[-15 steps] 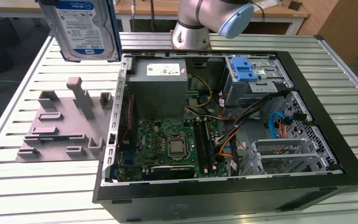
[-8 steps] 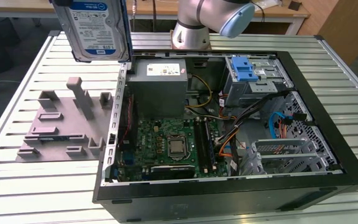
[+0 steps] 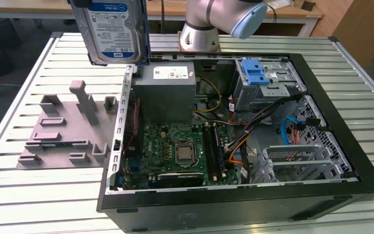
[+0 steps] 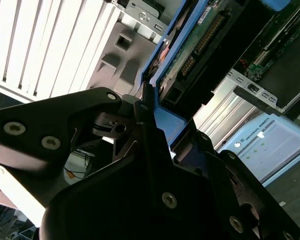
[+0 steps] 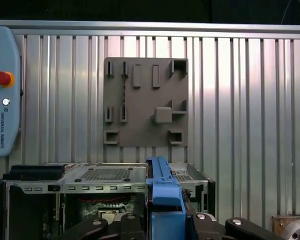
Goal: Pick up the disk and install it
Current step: 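Pick up the disk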
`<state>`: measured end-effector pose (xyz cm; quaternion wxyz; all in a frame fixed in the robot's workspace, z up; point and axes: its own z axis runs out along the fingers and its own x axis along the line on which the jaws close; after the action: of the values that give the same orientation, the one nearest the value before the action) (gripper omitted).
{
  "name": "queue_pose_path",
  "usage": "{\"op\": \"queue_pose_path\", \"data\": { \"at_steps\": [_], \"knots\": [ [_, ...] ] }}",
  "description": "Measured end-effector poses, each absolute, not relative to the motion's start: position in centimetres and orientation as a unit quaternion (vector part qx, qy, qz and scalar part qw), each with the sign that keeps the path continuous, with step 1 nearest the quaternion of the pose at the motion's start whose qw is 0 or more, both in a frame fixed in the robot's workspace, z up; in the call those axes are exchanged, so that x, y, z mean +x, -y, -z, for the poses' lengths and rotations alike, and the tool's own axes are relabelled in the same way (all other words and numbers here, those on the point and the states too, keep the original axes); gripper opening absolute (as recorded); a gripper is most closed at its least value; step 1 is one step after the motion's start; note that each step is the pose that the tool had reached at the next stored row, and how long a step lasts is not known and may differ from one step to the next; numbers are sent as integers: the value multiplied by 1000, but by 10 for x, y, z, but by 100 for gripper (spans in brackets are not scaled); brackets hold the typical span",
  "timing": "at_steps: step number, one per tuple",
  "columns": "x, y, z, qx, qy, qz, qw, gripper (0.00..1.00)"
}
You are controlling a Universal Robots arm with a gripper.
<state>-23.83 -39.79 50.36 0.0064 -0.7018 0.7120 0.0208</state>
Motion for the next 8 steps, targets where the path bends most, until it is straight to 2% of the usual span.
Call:
{"op": "queue_pose_path", "data": {
  "at_steps": [8],
  "knots": [
    [-221,398,-504,-702,-712,-21,6,36]
  ]
}}
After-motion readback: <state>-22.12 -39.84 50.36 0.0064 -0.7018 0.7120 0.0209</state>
